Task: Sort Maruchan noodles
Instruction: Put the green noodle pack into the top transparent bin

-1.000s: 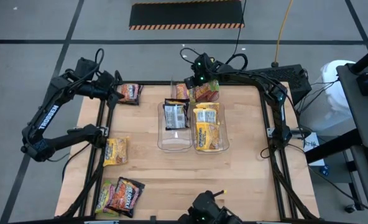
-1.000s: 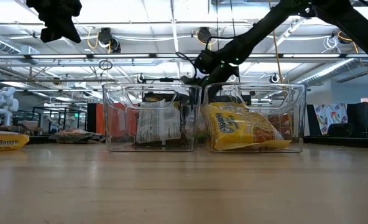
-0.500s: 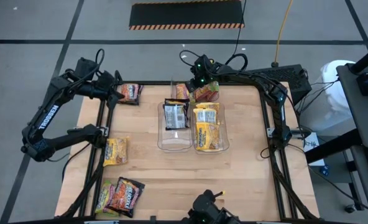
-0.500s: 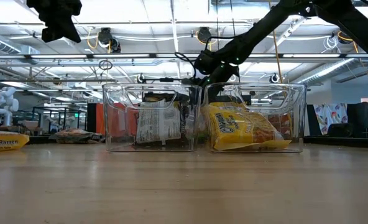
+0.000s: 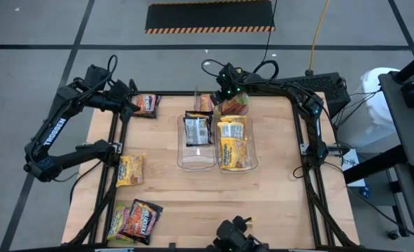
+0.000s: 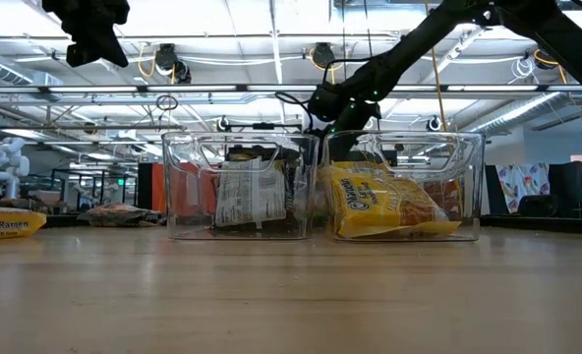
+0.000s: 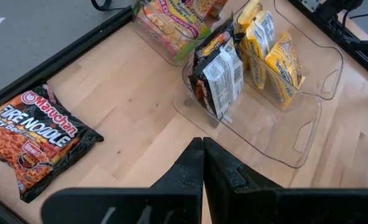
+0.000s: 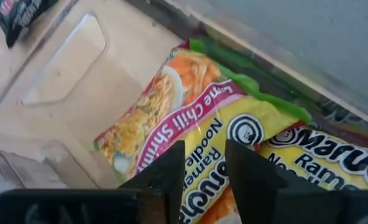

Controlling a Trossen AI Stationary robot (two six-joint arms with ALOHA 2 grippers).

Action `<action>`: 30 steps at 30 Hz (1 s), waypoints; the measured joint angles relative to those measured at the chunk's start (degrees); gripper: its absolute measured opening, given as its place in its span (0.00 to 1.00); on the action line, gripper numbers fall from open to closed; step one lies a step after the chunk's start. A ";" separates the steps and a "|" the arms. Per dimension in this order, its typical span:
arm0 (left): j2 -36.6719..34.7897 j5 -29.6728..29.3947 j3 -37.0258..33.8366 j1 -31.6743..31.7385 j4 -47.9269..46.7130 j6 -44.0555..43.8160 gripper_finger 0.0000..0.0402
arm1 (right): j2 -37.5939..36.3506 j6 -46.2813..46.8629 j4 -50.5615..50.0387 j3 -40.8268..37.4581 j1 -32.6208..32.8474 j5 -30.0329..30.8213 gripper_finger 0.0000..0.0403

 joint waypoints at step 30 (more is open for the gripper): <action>0.00 4.61 0.00 -0.02 -0.02 0.80 0.01 | 0.46 -14.47 0.29 0.04 0.40 8.35 0.27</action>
